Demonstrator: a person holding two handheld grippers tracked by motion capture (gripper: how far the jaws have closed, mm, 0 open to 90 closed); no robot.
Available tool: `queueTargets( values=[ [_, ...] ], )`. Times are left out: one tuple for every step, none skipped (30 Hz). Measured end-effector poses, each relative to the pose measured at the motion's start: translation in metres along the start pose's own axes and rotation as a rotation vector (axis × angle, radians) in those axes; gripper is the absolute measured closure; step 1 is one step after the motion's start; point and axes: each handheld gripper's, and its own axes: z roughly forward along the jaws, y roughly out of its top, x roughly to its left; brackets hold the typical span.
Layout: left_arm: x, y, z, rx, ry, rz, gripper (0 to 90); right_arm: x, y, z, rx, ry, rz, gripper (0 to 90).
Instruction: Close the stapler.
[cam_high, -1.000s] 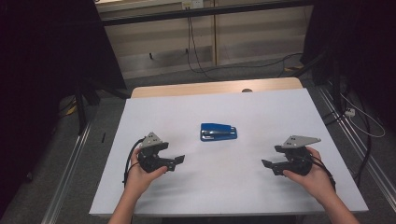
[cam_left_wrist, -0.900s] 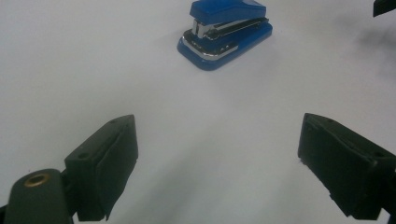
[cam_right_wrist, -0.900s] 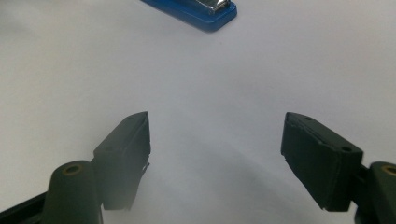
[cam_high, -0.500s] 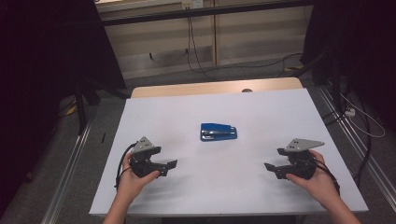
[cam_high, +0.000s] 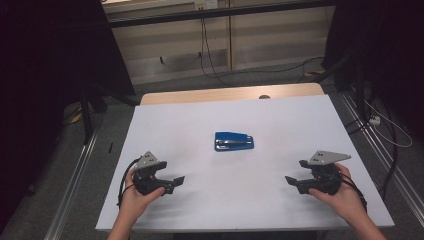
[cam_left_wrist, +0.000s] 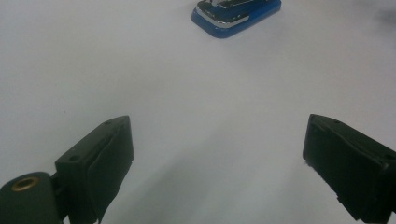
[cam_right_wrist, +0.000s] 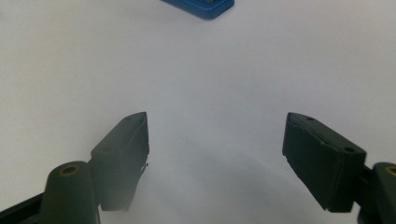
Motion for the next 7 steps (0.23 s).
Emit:
queueTargets(
  values=[
    [-0.0004, 0.0001, 0.0000, 0.001, -0.003, 0.004, 8.8, 0.0000, -0.0003, 0.0002, 0.001, 0.000, 0.000, 23.1],
    [-0.0011, 0.0002, 0.0002, -0.001, -0.007, 0.004, 8.8, 0.0000, -0.0006, 0.0005, 0.001, 0.003, 0.000, 23.1],
    [-0.0010, 0.0004, 0.0001, 0.002, -0.006, 0.010, 8.8, 0.0001, -0.0008, 0.0009, 0.000, 0.003, -0.001, 23.0],
    [-0.0007, 0.0003, 0.0003, 0.003, -0.009, 0.010, 8.8, 0.0002, -0.0009, 0.0011, 0.000, 0.002, -0.002, 22.9],
    [-0.0002, 0.0001, 0.0005, 0.003, -0.006, 0.011, 8.8, 0.0003, -0.0011, 0.0016, 0.002, 0.002, -0.002, 22.8],
    [-0.0002, -0.0002, 0.0009, 0.001, -0.004, 0.005, 8.6, 0.0003, -0.0012, 0.0018, 0.001, 0.001, -0.003, 22.7],
    [0.0009, -0.0002, 0.0008, 0.001, 0.001, 0.004, 8.4, 0.0002, -0.0013, 0.0019, 0.001, 0.000, -0.003, 22.4]
  ],
)
